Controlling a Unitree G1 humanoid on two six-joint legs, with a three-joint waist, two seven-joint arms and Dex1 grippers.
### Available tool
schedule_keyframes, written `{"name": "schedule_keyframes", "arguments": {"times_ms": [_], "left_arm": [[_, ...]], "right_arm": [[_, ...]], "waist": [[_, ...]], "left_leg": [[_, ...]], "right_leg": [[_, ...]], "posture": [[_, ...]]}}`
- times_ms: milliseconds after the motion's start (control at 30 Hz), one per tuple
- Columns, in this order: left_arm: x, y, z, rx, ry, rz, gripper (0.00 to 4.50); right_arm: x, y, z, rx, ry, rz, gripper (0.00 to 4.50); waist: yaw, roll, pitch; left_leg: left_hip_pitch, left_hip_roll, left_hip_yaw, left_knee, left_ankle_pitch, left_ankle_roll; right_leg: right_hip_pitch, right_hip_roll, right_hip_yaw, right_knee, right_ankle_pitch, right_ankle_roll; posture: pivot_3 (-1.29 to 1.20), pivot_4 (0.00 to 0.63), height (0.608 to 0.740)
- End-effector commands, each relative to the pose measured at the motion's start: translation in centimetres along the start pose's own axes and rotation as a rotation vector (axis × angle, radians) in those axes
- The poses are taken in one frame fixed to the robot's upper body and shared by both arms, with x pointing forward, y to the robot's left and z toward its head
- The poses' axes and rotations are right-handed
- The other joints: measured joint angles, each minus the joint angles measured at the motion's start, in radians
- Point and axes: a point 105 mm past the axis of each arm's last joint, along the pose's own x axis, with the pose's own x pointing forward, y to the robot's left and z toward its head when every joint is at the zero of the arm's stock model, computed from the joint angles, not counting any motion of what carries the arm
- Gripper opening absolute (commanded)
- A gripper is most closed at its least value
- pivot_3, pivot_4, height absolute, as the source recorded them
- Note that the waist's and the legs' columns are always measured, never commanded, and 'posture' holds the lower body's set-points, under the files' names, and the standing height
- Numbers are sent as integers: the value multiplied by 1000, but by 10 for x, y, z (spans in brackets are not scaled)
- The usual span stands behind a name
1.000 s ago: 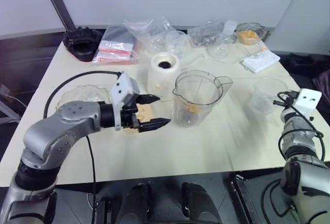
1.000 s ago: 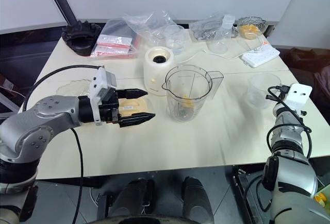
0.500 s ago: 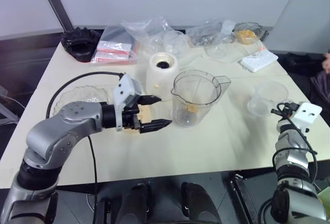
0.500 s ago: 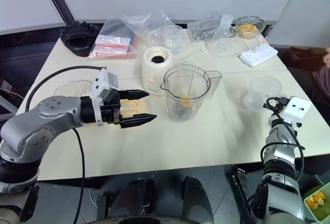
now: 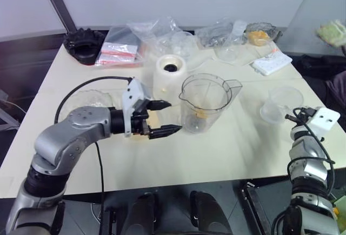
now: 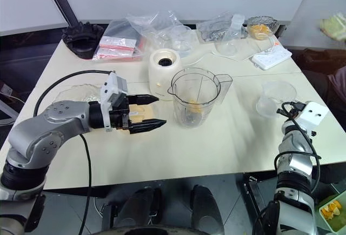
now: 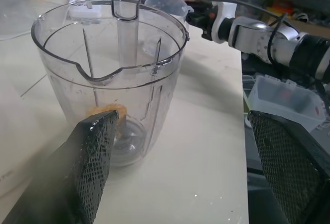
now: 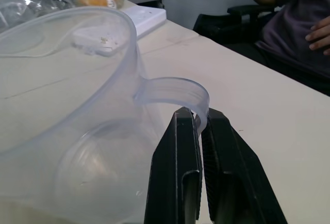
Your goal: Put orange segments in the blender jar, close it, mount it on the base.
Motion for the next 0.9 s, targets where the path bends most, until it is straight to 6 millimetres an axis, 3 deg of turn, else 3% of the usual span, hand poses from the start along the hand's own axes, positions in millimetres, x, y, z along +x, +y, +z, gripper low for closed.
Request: {"name": "schedule_keyframes", "arguments": {"times_ms": [33,233,267,467,667,900], "left_arm": [[1,-2,10,53,-25,-5,4195],[0,-2,9,56,-19,-1,4195],[0,-3,9,55,-18,0,4195],[-1,-7,7,42,-17,4,4195],[-1,-9,6,32,-18,7,4195],[-1,-9,5,25,-18,8,4195]], "right_arm": [[4,-11,-17,-30,88,-25,50],[14,-17,-17,-82,118,-18,50],[16,-19,-16,-106,117,-22,715],[19,-28,-13,-183,124,-45,3669],[22,-35,-8,-199,109,-82,3669],[26,-23,3,-177,58,-51,3669]], "waist": [[0,0,0],[-1,0,0],[0,-1,0],[-3,0,1],[-3,-1,1],[-3,-1,1]], "left_leg": [[0,0,0,0,0,0],[0,0,0,0,0,0],[0,0,0,0,0,0],[-1,-1,2,-2,0,0],[-1,-1,4,-2,0,0],[-1,-1,4,-2,0,0]], "right_leg": [[0,0,0,0,0,0],[0,0,0,0,0,0],[0,0,0,0,0,0],[-2,0,3,-1,-1,1],[-2,1,5,0,-1,1],[-3,1,6,0,-1,1]], "posture": [[0,150,740],[0,150,740],[0,150,740],[0,150,740],[0,150,740],[0,150,740]]}}
